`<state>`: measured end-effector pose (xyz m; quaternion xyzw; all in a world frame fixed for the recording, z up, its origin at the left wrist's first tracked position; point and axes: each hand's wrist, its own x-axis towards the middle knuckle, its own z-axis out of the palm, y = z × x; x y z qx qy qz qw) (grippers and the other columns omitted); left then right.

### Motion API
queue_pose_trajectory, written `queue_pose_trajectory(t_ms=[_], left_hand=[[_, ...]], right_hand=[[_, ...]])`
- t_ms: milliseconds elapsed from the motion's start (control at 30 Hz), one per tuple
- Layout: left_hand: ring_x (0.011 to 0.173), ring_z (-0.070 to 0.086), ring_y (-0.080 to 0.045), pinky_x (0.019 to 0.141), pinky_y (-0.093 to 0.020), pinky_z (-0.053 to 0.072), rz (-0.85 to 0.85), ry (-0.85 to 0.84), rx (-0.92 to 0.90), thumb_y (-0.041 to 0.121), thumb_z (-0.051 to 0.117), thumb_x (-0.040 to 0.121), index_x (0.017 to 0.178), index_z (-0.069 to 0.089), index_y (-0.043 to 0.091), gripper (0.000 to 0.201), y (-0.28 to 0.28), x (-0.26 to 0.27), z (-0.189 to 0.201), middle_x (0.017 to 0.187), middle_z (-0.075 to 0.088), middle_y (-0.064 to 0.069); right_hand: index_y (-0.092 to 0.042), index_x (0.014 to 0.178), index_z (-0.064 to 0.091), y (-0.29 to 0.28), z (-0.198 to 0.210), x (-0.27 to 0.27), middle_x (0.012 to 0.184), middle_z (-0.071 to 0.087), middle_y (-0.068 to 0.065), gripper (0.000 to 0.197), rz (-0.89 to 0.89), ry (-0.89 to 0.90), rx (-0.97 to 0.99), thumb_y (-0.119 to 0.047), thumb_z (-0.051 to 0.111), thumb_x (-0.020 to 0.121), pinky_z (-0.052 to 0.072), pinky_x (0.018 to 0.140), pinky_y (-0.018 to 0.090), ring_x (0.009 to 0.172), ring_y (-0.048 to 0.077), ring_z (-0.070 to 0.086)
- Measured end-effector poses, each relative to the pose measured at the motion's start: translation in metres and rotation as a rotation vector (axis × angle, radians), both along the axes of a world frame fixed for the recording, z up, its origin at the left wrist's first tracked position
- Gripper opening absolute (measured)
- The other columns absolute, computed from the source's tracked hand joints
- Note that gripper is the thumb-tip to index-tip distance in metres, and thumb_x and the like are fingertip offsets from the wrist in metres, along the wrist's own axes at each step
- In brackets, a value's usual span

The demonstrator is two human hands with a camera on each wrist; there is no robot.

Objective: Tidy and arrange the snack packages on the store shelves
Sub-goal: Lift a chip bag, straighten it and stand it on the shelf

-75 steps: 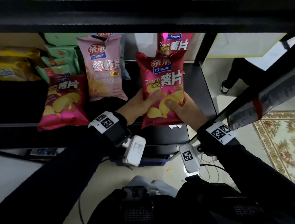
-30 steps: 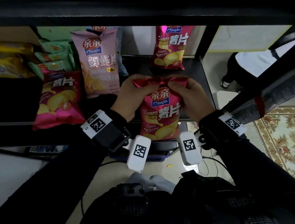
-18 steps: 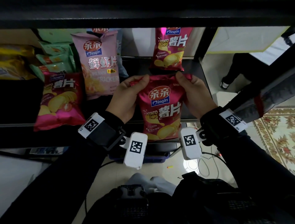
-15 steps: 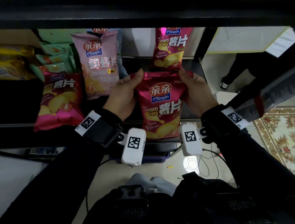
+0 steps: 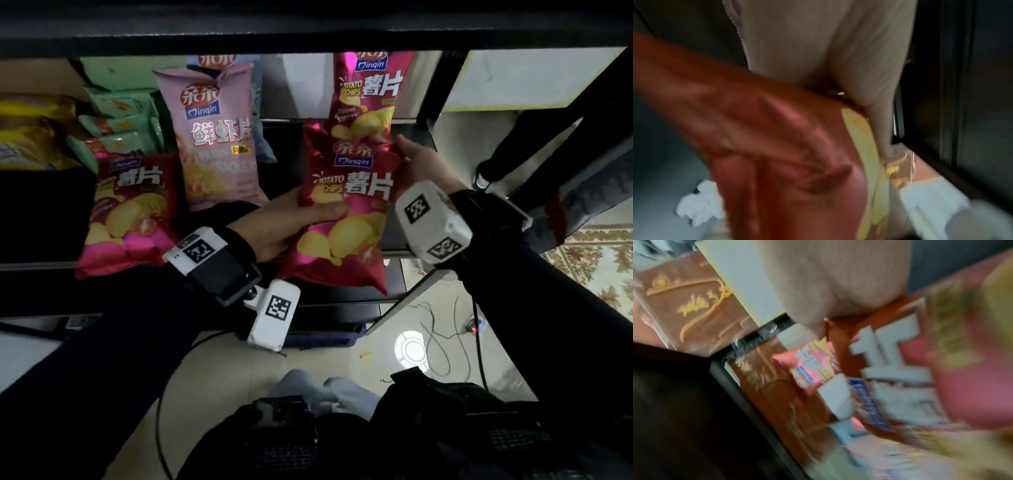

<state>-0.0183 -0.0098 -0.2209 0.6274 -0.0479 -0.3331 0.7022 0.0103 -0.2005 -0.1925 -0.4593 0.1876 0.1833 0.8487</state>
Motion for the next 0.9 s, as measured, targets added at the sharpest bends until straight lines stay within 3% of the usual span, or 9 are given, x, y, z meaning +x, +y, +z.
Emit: queue_pose_trajectory(t_ms=[100, 200, 300, 367, 433, 500, 600, 733, 900], left_hand=[[0.096, 0.07, -0.019, 0.086, -0.033, 0.057, 0.158, 0.214, -0.101, 0.029, 0.061, 0.086, 0.12, 0.062, 0.013, 0.037, 0.0, 0.004, 0.006, 0.114, 0.07, -0.009], [0.108, 0.066, -0.024, 0.089, -0.036, 0.056, 0.208, 0.252, -0.086, 0.035, 0.058, 0.091, 0.133, 0.055, 0.012, 0.048, -0.001, 0.007, 0.016, 0.122, 0.067, -0.012], [0.1, 0.07, -0.021, 0.078, -0.039, 0.059, 0.203, 0.125, -0.044, 0.029, 0.07, 0.076, 0.14, 0.041, 0.019, 0.071, 0.002, 0.003, 0.021, 0.126, 0.064, -0.007], [0.1, 0.07, -0.02, 0.073, -0.04, 0.059, 0.155, 0.005, 0.083, 0.027, 0.075, 0.067, 0.148, 0.021, 0.031, 0.098, 0.005, -0.001, 0.018, 0.129, 0.061, 0.0], [0.094, 0.072, -0.02, 0.069, -0.034, 0.059, 0.141, -0.029, 0.116, 0.018, 0.074, 0.075, 0.151, 0.004, 0.035, 0.105, 0.005, -0.006, 0.012, 0.125, 0.062, 0.002], [0.087, 0.073, -0.018, 0.065, -0.028, 0.059, 0.201, -0.041, 0.108, 0.011, 0.069, 0.084, 0.153, 0.008, 0.03, 0.094, 0.003, -0.007, 0.005, 0.117, 0.064, 0.005], [0.086, 0.073, -0.015, 0.065, -0.025, 0.058, 0.201, -0.073, 0.144, 0.015, 0.07, 0.085, 0.149, 0.024, 0.03, 0.081, 0.0, -0.011, -0.001, 0.113, 0.068, 0.005], [0.081, 0.073, -0.014, 0.063, -0.024, 0.058, 0.182, -0.101, 0.169, 0.006, 0.076, 0.078, 0.146, 0.032, 0.029, 0.084, 0.001, -0.017, -0.012, 0.114, 0.066, 0.003], [0.084, 0.073, -0.017, 0.062, -0.023, 0.057, 0.089, -0.027, 0.067, 0.004, 0.071, 0.071, 0.141, 0.032, 0.039, 0.087, 0.015, -0.015, -0.011, 0.116, 0.065, 0.008]], right_hand=[[-0.008, 0.117, 0.067, 0.009, -0.006, -0.014, 0.11, 0.069, 0.017, 0.046, 0.229, -0.019, 0.029, -0.044, 0.049, 0.095, 0.056, 0.083, 0.043, 0.1, 0.03, 0.068], [-0.01, 0.1, 0.071, 0.013, -0.012, -0.027, 0.096, 0.074, 0.012, 0.028, 0.334, -0.004, -0.055, -0.031, 0.054, 0.093, 0.058, 0.063, 0.031, 0.081, 0.022, 0.073], [-0.009, 0.114, 0.06, 0.005, -0.009, -0.03, 0.091, 0.074, 0.012, 0.03, 0.215, 0.034, -0.059, -0.031, 0.052, 0.094, 0.057, 0.055, 0.029, 0.072, 0.022, 0.073], [-0.006, 0.126, 0.056, -0.002, -0.009, -0.028, 0.104, 0.071, 0.015, 0.045, 0.107, 0.035, -0.019, -0.038, 0.05, 0.095, 0.058, 0.057, 0.032, 0.08, 0.025, 0.072], [-0.013, 0.13, 0.054, -0.005, -0.011, -0.032, 0.116, 0.068, 0.012, 0.054, 0.175, 0.009, -0.099, -0.051, 0.045, 0.094, 0.058, 0.062, 0.034, 0.093, 0.025, 0.071], [-0.025, 0.125, 0.054, -0.006, -0.014, -0.039, 0.111, 0.071, 0.004, 0.052, 0.346, -0.038, -0.293, -0.059, 0.049, 0.086, 0.058, 0.066, 0.032, 0.093, 0.022, 0.071], [-0.027, 0.119, 0.051, -0.006, -0.029, -0.049, 0.098, 0.074, 0.005, 0.047, 0.391, -0.089, -0.405, -0.037, 0.069, 0.076, 0.058, 0.064, 0.027, 0.081, 0.019, 0.073], [-0.022, 0.119, 0.048, -0.004, -0.042, -0.058, 0.089, 0.074, 0.004, 0.048, 0.375, -0.099, -0.328, -0.004, 0.068, 0.079, 0.059, 0.068, 0.025, 0.075, 0.016, 0.072], [-0.023, 0.128, 0.044, -0.019, -0.034, -0.062, 0.104, 0.072, 0.004, 0.066, 0.506, -0.14, -0.19, 0.003, 0.06, 0.07, 0.058, 0.075, 0.025, 0.089, 0.021, 0.072]])
